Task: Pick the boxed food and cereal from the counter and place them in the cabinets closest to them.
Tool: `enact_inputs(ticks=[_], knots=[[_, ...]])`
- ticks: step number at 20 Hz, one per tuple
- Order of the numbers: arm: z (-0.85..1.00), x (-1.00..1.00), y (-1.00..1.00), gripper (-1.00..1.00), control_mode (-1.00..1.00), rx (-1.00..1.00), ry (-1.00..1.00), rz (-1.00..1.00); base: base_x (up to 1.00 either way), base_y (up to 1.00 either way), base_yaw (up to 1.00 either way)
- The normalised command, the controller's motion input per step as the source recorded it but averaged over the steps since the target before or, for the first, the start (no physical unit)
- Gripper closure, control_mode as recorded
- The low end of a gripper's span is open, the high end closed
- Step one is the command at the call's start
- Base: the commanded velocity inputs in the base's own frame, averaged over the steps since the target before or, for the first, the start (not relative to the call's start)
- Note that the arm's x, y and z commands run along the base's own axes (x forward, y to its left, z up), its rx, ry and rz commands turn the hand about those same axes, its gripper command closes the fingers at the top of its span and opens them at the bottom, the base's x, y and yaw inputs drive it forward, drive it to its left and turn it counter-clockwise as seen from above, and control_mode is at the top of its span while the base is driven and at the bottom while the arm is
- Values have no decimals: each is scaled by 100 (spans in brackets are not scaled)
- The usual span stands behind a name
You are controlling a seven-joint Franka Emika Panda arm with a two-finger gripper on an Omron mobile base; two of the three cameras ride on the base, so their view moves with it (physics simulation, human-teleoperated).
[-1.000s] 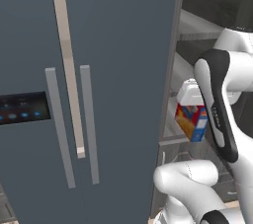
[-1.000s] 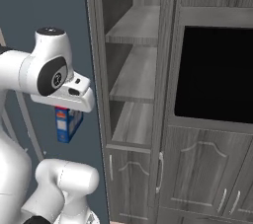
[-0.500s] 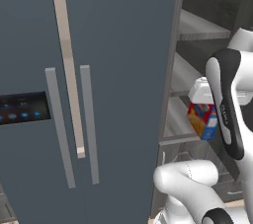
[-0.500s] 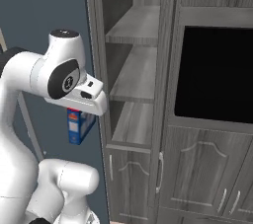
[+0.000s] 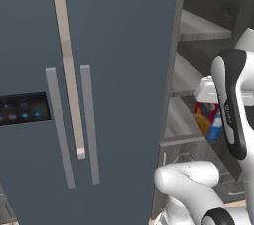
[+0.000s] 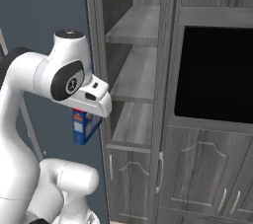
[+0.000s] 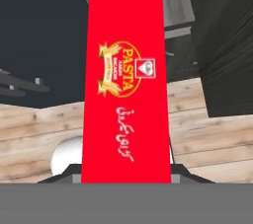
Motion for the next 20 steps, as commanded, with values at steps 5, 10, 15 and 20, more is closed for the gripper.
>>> enact_inputs(ticks=[5,10,15,20], knots=[[20,14,-5,100,-100,1,-10,0,0,0,0],[18,18,-7,100,-100,0,-10,1,0,0,0],[0,28,-5,100,-100,0,-1,1,0,0,0],[0,26,-11,100,-100,0,0,0,0,0,0]])
